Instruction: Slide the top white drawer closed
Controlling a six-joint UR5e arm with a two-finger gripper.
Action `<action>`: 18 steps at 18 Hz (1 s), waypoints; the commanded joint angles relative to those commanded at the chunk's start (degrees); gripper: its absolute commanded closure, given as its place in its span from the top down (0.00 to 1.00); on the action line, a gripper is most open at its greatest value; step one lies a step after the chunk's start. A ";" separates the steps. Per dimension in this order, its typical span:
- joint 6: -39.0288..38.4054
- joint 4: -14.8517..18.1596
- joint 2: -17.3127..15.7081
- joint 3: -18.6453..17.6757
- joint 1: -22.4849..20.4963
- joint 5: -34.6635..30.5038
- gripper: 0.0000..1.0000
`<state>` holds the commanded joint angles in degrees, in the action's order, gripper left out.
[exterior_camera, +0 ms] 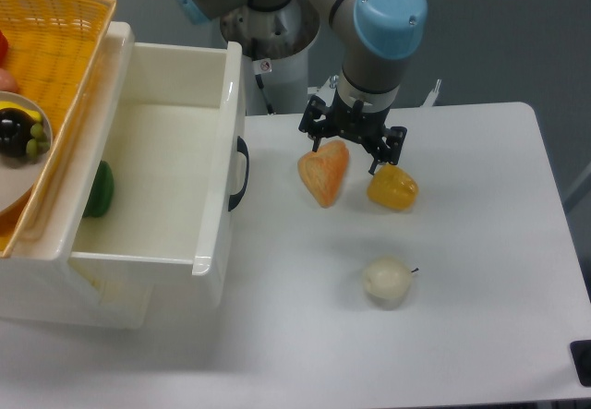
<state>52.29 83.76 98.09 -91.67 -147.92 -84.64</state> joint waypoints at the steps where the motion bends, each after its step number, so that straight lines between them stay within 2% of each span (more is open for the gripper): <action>1: -0.09 -0.09 0.00 -0.09 0.00 0.00 1.00; 8: -0.70 -0.96 0.79 -0.79 0.26 -0.26 1.00; 10: -4.20 -1.05 0.35 -2.97 0.35 -1.75 1.00; 16: -7.90 -1.23 0.79 -3.52 1.93 -2.55 1.00; 18: -11.49 -3.15 1.14 -3.78 1.93 -2.46 1.00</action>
<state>40.80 80.61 99.23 -95.45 -145.99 -87.10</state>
